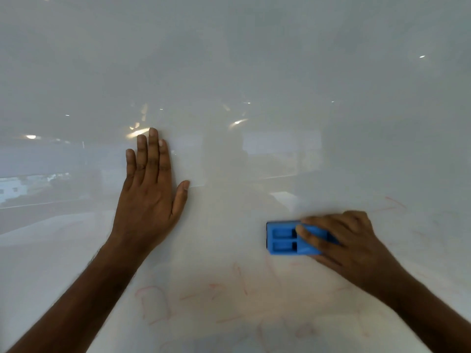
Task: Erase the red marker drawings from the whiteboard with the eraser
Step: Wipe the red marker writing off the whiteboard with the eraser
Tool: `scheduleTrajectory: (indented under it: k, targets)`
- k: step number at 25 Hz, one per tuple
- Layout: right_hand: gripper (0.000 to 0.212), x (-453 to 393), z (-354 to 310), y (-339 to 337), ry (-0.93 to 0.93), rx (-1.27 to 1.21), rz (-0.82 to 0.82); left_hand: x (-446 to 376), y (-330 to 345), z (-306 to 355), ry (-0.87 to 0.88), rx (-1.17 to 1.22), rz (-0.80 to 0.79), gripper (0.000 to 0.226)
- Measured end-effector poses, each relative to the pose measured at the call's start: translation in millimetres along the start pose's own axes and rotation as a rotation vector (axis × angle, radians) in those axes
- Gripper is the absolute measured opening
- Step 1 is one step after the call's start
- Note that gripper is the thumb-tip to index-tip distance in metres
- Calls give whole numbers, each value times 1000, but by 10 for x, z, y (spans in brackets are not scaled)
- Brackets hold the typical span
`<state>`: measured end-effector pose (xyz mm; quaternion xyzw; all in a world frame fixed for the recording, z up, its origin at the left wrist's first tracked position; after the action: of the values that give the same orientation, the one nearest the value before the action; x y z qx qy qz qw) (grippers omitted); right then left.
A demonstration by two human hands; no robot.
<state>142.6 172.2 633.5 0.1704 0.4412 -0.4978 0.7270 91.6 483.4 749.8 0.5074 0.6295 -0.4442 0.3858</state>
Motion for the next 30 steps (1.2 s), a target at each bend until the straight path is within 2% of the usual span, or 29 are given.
scheduleTrajectory:
  k: [3,6,11,15,17,20,22,25,30]
  targets:
    - [50,-333,301,-70,127,8,81,-147,43,220,57,-15,-2,78]
    - [49,-578,248,-41,224,-87,154,-312,83,399,63,-14,20,78]
    - [51,-150,-198,136,92,-44,38,-325,100,419,37,-9,14,78]
    - [51,256,-53,103,74,-27,3,-311,100,442,20,-7,6,78]
    - [52,311,264,8,151,-10,31,-306,106,471,15,-13,-4,79]
    - [55,136,780,-123,378,-83,95,-349,121,580,12,-19,-10,81]
    - [55,-48,831,-114,447,-159,133,-408,143,672,13,-4,-13,82]
    - [56,-147,573,-67,367,-150,133,-449,162,736,7,10,-16,83]
    - [49,378,370,64,206,-74,7,-432,156,767,20,3,-31,83]
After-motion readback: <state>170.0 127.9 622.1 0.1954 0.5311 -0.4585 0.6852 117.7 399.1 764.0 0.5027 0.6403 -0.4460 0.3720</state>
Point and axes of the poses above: each hand's wrist, its own x-axis away from the middle knuckle, its own y-axis out of the palm, z = x × y, the point moved 10 cm from there along -x, towards the middle knuckle, and after that the axes turned 2 degrees about y, right-handed, at the moved point
